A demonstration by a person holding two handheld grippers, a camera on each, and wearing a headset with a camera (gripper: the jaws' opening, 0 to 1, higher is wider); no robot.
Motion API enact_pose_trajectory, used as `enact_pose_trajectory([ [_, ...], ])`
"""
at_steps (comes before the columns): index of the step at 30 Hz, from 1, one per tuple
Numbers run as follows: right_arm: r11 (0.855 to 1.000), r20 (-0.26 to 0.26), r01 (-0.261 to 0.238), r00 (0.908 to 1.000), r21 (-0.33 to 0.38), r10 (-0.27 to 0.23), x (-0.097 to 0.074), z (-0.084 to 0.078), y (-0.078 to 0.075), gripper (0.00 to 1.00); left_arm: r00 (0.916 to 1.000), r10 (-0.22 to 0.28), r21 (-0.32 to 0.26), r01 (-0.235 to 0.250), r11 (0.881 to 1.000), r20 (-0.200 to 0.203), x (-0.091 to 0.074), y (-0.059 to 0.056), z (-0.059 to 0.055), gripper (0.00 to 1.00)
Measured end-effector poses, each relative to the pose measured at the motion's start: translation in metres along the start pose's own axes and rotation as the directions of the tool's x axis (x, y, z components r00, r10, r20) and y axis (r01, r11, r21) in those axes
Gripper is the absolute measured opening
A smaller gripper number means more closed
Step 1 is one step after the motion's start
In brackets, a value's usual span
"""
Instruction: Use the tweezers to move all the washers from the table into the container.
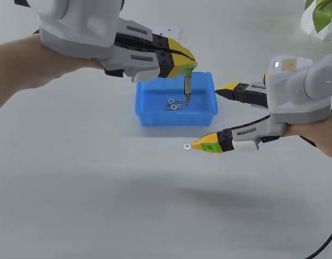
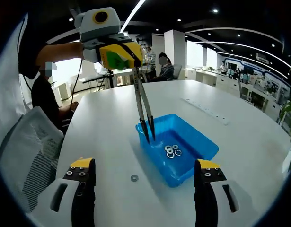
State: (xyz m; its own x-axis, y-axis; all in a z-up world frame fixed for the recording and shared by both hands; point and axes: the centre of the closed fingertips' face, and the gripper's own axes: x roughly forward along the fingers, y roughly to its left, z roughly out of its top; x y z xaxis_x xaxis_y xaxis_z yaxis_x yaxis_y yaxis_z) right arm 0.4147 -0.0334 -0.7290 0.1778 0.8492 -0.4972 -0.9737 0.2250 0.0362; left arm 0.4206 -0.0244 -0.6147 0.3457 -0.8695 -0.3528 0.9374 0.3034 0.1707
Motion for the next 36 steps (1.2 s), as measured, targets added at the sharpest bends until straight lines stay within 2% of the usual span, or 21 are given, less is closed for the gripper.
enact_pose_trajectory([
  [10,0.999,-0.013,-0.042,0.999,0.005,0.042,-0.011,-0.011,0.019,0.97,0.9998,0.004,-0.051,-0.003,0.999,0.02,0.006,-0.029,-0.009,0.04],
  [17,0.997,-0.04,-0.075,0.9964,-0.023,0.074,-0.02,-0.025,0.03,1.0,0.9999,-0.012,-0.067,0.013,0.998,0.006,0.014,-0.048,-0.024,0.04],
  [23,0.995,-0.052,-0.091,0.9947,-0.034,0.089,-0.025,-0.033,0.038,1.0,1.0,-0.009,-0.055,0.009,0.998,-0.004,0.021,-0.056,-0.033,0.04],
  [27,0.994,-0.082,-0.094,0.9926,-0.05,0.09,-0.025,-0.044,0.043,1.0,0.9995,-0.021,-0.056,0.02,0.998,-0.022,0.023,-0.059,-0.043,0.04],
  [32,0.994,-0.081,-0.111,0.9908,-0.018,0.109,-0.023,-0.053,0.049,1.0,0.9995,-0.004,-0.086,0.001,0.996,-0.03,0.022,-0.054,-0.053,0.04],
  [36,0.994,-0.057,-0.106,0.9927,0.006,0.107,-0.021,-0.051,0.048,1.0,0.9996,-0.002,-0.084,-0.001,0.996,-0.029,0.023,-0.051,-0.055,0.04],
])
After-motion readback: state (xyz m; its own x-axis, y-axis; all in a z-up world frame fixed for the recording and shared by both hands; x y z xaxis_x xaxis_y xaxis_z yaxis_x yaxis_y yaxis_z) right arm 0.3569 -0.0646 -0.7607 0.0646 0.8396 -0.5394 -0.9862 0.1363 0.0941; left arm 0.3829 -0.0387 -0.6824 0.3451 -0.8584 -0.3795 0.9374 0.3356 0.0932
